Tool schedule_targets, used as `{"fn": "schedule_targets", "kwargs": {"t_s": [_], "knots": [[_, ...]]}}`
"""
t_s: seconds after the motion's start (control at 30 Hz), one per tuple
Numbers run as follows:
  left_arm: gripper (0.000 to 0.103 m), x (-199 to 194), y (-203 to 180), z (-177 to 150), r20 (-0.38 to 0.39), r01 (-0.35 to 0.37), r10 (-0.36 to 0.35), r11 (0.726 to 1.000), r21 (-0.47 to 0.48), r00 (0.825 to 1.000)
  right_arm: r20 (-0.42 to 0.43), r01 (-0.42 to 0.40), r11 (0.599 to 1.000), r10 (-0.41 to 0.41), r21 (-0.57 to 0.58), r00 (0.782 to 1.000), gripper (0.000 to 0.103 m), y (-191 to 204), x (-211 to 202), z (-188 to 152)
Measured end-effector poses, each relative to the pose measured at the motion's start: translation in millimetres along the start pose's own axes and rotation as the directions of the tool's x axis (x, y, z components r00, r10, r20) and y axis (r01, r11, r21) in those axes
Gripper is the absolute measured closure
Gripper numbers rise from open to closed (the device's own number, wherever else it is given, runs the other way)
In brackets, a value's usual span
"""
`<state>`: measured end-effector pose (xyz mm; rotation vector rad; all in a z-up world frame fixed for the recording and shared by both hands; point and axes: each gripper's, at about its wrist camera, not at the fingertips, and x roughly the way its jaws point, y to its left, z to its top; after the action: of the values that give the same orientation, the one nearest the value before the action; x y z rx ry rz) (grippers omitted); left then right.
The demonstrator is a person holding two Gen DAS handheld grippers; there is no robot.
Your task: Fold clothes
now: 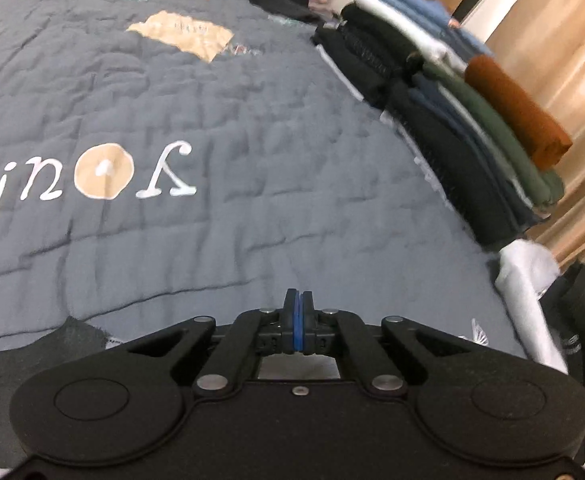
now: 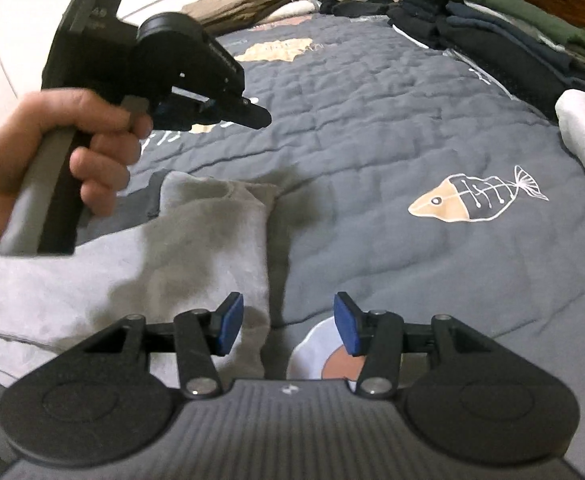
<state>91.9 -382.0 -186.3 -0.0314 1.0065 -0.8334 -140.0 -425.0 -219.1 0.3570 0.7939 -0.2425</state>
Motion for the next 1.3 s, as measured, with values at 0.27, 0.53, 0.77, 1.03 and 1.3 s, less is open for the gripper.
{"fn": "schedule_targets", "kwargs": {"t_s": [0.27, 0.53, 0.77, 1.03, 1.3], "knots": [[0.066, -5, -6, -26, -0.167, -0.017, 0.038, 0.992, 0.121, 0.985, -0.005, -0.008, 1.0, 0.008, 0.01, 1.0, 0.053, -2, -2, 1], [0.096, 10, -30, -46, -0.212, 0.061, -0.017, 0.977, 0.203, 0.977, -0.002, -0.011, 1.0, 0.011, -0.011, 1.0, 0.051, 1, -5, 1], [0.096, 3, -28, -33, -0.073, 0.223, -0.219, 0.973, 0.059, 0.973, 0.008, -0.027, 1.0, 0.027, 0.001, 1.0, 0.051, 0, -7, 2], [0.058, -6, -16, -23, -0.093, 0.014, -0.001, 0.99, 0.139, 0.996, 0.024, -0.016, 0.999, 0.015, 0.037, 1.0, 0.051, -5, -9, 5], [0.045, -23, 26, -13, -0.04, -0.195, 0.217, 0.932, 0.306, 0.975, 0.02, -0.022, 0.999, 0.022, 0.024, 1.0, 0.05, -3, -10, 4]]}}
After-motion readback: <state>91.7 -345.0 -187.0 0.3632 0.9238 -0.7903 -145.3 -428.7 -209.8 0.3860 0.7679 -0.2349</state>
